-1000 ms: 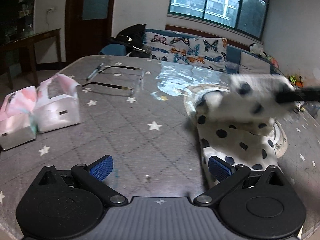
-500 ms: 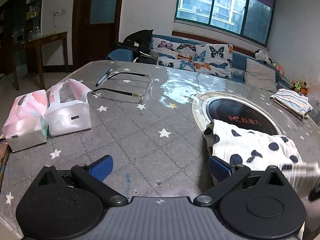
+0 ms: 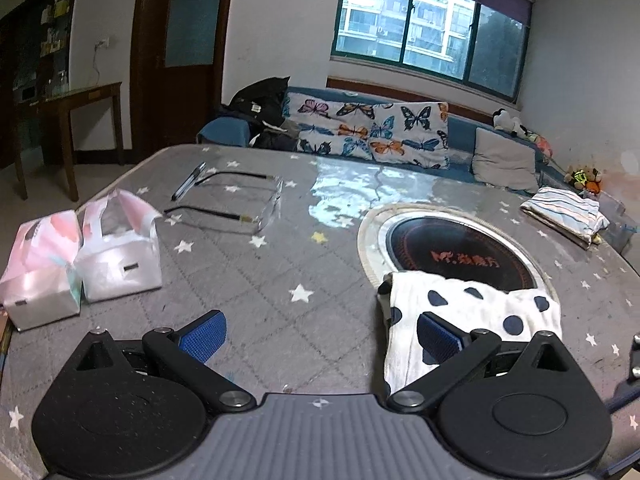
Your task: Fold clothes
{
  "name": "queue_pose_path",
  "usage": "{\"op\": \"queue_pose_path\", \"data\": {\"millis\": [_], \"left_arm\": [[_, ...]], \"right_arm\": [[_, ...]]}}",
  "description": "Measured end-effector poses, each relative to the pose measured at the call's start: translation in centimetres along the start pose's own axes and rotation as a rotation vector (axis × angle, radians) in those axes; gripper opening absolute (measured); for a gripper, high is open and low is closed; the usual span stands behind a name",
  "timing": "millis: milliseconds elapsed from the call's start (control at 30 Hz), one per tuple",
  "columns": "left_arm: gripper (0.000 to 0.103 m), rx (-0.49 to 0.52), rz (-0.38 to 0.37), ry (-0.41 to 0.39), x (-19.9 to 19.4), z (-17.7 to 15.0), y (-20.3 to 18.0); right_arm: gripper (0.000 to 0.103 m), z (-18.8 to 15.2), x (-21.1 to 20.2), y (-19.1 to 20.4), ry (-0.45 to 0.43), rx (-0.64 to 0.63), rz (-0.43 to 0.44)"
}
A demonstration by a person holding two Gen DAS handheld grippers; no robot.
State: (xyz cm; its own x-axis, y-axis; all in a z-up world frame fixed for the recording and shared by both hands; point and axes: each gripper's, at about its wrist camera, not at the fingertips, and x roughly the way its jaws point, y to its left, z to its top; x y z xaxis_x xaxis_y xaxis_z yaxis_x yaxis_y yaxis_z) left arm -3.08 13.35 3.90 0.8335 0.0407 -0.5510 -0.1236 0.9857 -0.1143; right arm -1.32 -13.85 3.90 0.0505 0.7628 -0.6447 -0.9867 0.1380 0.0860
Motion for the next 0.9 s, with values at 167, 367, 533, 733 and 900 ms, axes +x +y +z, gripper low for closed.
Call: {"op": "queue_pose_path", "data": {"millis": [167,367,533,733,900], "left_arm": [[0.103,-0.003,0.002,0.01,-0.1,-0.3,-0.1],[0.103,-0.018,0.008,0.02,0.0,-0.7,0.3],[0.103,-0.025,0.008,0.017,-0.2,-0.8,0.5],[0.103,-0.032,0.005,0.012,-0.4,-0.8,0.7],[0.103,-0.024,-0.015,0.019,-0.4,-0.8,0.2]], "right_arm": [[0.037,0.2,0.9,0.7,0.031,-0.023,-0.026],[0.036,0.5,3.0,1.4,0.065,-0.062,-0.042],[0.02,0.4,3.8,1.4,0.087,-0.062,-0.079],[0.018,1.1,1.5,1.1,0.037,-0.06,-0.089],[0.019,0.7,0.9,0.9,0.057,-0.068,-0.059]]}}
